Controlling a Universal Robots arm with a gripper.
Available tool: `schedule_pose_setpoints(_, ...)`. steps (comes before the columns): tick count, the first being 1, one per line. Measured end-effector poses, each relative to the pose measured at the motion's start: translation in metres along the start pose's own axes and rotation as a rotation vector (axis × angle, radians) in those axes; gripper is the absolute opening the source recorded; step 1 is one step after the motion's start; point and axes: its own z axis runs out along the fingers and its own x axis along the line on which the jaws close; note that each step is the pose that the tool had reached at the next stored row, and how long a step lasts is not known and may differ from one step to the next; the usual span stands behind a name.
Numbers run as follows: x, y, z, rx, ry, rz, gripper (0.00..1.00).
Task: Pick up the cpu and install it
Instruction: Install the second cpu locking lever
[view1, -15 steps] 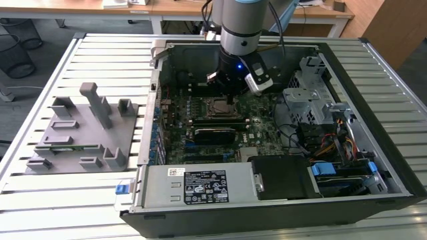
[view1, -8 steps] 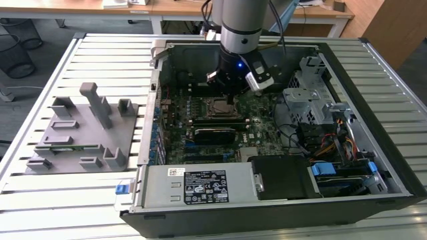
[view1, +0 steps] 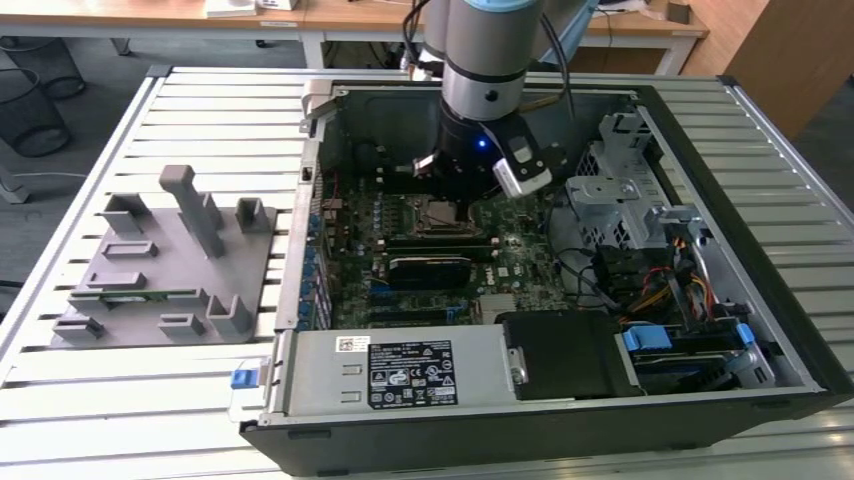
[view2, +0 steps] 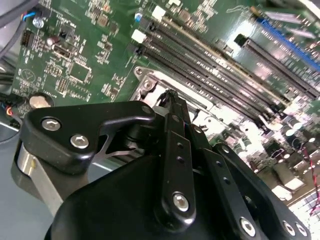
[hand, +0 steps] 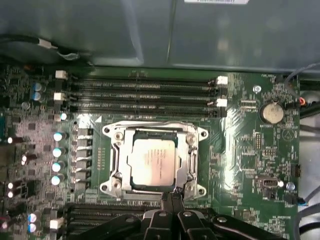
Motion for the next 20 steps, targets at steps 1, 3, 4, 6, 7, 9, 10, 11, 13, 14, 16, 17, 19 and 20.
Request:
schedule_pose_setpoints(1, 0.0001, -0.0009, 0.0000, 0.0000, 0.0000, 0.000, 0.11)
schedule_pose_setpoints(3, 0.0003, -0.0025, -0.0001, 0.0000, 0.0000, 0.000, 0.11)
schedule_pose_setpoints(4, 0.0006, -0.0030, -0.0001, -0.0001, 0.0000, 0.000, 0.11)
schedule_pose_setpoints(6, 0.0008, -0.0038, -0.0002, -0.0004, 0.0000, 0.000, 0.11)
schedule_pose_setpoints(7, 0.0008, -0.0042, -0.0002, -0.0006, 0.0000, 0.000, 0.11)
schedule_pose_setpoints(9, 0.0008, -0.0044, -0.0002, -0.0006, 0.0000, 0.000, 0.11)
schedule_pose_setpoints(10, 0.0008, -0.0045, -0.0002, -0.0005, 0.0000, 0.000, 0.11)
schedule_pose_setpoints(11, 0.0008, -0.0046, -0.0002, -0.0006, 0.0000, 0.000, 0.11)
schedule_pose_setpoints(13, 0.0008, -0.0050, -0.0002, -0.0006, 0.0000, 0.000, 0.11)
schedule_pose_setpoints(14, 0.0008, -0.0054, -0.0002, -0.0006, 0.0000, 0.000, 0.11)
schedule_pose_setpoints(16, 0.0016, -0.0070, -0.0003, -0.0005, 0.0000, 0.000, 0.11)
schedule_pose_setpoints(17, 0.0021, -0.0079, -0.0003, -0.0006, 0.0000, 0.000, 0.11)
schedule_pose_setpoints(19, 0.0044, -0.0087, -0.0004, -0.0008, 0.0000, 0.000, 0.11)
schedule_pose_setpoints(20, 0.0063, -0.0088, -0.0004, -0.0015, 0.0000, 0.000, 0.11)
